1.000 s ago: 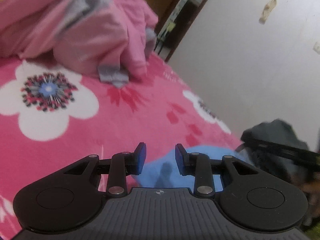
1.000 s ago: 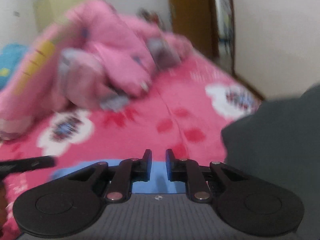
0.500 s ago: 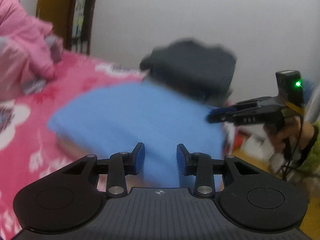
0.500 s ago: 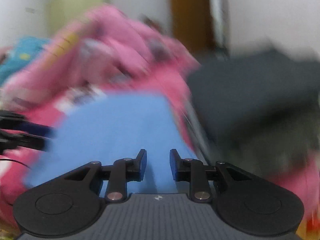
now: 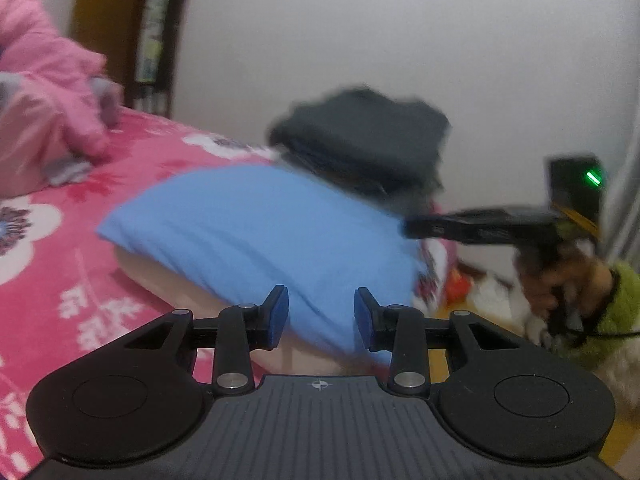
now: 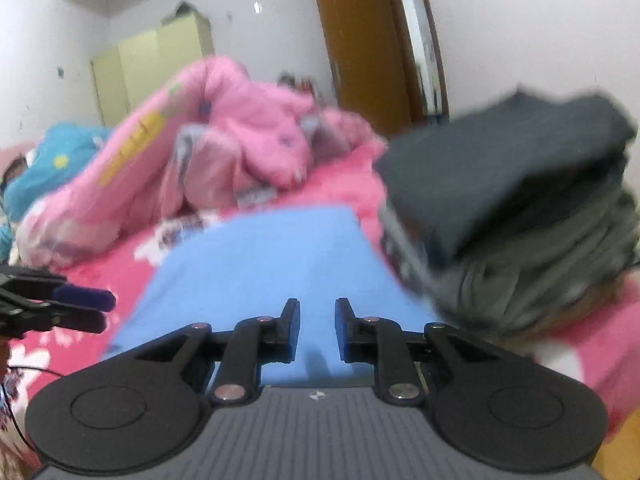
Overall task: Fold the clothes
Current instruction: 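Lay the blue shirt onto the beige blanket and open both tools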
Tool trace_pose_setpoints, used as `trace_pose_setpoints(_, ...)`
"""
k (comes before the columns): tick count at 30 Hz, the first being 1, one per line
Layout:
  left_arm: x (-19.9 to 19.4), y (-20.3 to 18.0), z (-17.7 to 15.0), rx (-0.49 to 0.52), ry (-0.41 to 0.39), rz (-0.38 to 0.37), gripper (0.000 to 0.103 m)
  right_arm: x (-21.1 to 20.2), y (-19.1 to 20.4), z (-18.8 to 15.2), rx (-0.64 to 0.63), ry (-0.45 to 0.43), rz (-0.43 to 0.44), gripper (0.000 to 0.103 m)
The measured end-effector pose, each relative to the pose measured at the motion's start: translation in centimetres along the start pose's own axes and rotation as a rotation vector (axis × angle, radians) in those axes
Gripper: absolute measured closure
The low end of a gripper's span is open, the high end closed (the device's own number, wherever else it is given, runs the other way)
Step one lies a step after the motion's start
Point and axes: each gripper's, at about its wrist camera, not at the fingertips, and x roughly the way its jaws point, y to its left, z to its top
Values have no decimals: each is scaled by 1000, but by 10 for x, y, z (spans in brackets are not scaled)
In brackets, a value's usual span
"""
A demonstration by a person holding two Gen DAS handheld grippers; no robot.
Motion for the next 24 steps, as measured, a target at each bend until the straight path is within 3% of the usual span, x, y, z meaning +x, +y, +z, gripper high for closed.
trace_pose_setpoints(2, 4, 2, -9, -24, 46, 2, 67, 5, -13, -7, 37, 54, -126, 82)
trace_pose_setpoints(4, -3, 11, -11, -84, 43, -10, 67, -8, -22, -8, 91, 37, -181, 82)
trace_pose_setpoints(8, -26, 24, -14, -185, -3, 3, 66, -35, 7, 10, 91, -91, -50, 82)
trace_pose_setpoints(11, -38, 33, -18, -250, -29, 22, 66, -36, 60, 20, -51, -117, 122, 82)
trace_pose_setpoints(14, -46, 39, -21, -289, -39, 50, 66, -18, 117, 26, -253, -86, 259, 82)
trace_pose_setpoints(16, -51, 43, -24, -305, -44, 61, 66, 1, 139, 30, -362, -41, 288, 83)
trace_pose_setpoints(19, -59, 50, -28, -325, -65, 71, 66, 32, 146, 22, -342, 146, 268, 82)
trace_pose_setpoints(24, -76, 66, -42, -376, -100, 75, 66, -8, 160, 24, -432, 188, 275, 82)
